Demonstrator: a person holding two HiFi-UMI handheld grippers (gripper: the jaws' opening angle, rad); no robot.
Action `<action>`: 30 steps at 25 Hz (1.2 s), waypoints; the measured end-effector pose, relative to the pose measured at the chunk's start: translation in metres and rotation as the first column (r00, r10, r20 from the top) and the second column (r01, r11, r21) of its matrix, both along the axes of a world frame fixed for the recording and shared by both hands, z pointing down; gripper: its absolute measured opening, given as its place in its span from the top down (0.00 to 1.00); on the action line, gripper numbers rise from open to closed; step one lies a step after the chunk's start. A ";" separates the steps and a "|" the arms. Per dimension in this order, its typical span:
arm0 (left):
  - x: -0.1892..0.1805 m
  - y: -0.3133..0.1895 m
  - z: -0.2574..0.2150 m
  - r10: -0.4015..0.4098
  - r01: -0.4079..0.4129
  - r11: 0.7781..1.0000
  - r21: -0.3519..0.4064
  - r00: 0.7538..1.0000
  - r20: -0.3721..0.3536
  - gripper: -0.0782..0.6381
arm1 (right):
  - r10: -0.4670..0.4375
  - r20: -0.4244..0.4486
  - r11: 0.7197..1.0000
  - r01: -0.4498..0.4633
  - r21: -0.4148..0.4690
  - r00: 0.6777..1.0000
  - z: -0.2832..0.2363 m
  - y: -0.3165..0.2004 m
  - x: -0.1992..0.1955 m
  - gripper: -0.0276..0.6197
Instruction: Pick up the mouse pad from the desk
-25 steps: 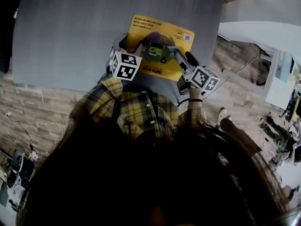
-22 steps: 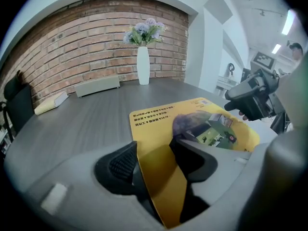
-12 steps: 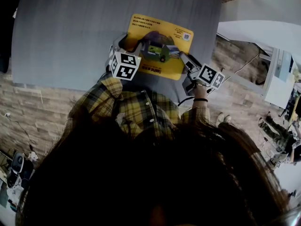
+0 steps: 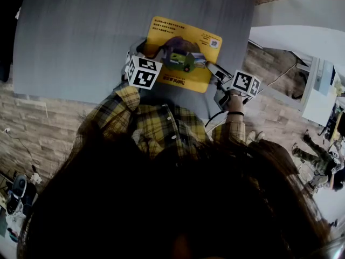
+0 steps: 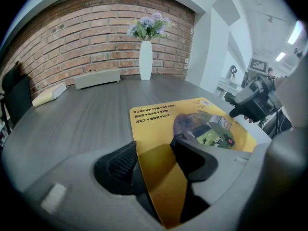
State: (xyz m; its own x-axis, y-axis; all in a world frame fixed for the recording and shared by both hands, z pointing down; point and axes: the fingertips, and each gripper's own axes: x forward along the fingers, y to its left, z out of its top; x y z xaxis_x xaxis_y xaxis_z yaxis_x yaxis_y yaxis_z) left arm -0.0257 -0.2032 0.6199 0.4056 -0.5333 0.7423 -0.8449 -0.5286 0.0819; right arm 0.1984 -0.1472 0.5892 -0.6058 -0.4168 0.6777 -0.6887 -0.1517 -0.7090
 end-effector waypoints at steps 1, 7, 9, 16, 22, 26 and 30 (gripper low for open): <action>0.000 0.000 0.001 -0.003 0.003 1.000 -0.007 1.000 -0.004 0.52 | -0.004 0.007 1.000 0.004 -0.009 1.000 0.000 0.001 -0.001 0.44; -0.001 -0.001 0.002 -0.004 0.004 1.000 -0.028 1.000 -0.004 0.52 | -0.029 0.040 0.998 0.031 -0.048 0.999 0.002 0.005 -0.005 0.44; -0.001 -0.001 0.002 -0.004 0.004 1.000 -0.026 1.000 -0.004 0.51 | -0.027 0.050 0.998 0.030 -0.059 0.998 0.002 0.005 -0.005 0.44; -0.002 -0.002 0.000 -0.007 0.007 1.000 -0.018 1.000 -0.003 0.51 | -0.029 0.125 0.985 0.050 -0.165 0.992 0.003 0.012 -0.005 0.45; -0.001 -0.001 -0.001 -0.004 0.004 1.000 -0.021 1.000 -0.002 0.51 | 0.085 0.185 0.994 -0.071 -0.078 0.979 0.000 -0.017 0.014 0.49; -0.001 -0.001 -0.001 -0.007 0.007 1.000 -0.020 1.000 -0.008 0.52 | 0.047 0.248 0.995 -0.023 -0.098 0.968 0.000 -0.019 0.008 0.50; 0.000 -0.001 0.000 -0.005 0.005 1.000 -0.020 1.000 -0.005 0.51 | -0.034 0.331 0.993 0.070 -0.099 0.943 0.000 -0.008 -0.003 0.54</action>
State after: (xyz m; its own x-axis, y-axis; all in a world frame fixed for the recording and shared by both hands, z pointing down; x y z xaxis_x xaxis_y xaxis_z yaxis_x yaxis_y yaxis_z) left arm -0.0261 -0.2039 0.6195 0.4070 -0.5208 0.7504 -0.8471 -0.5225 0.0967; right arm 0.1952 -0.1548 0.5897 -0.8212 -0.3142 0.4764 -0.4294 -0.2096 -0.8784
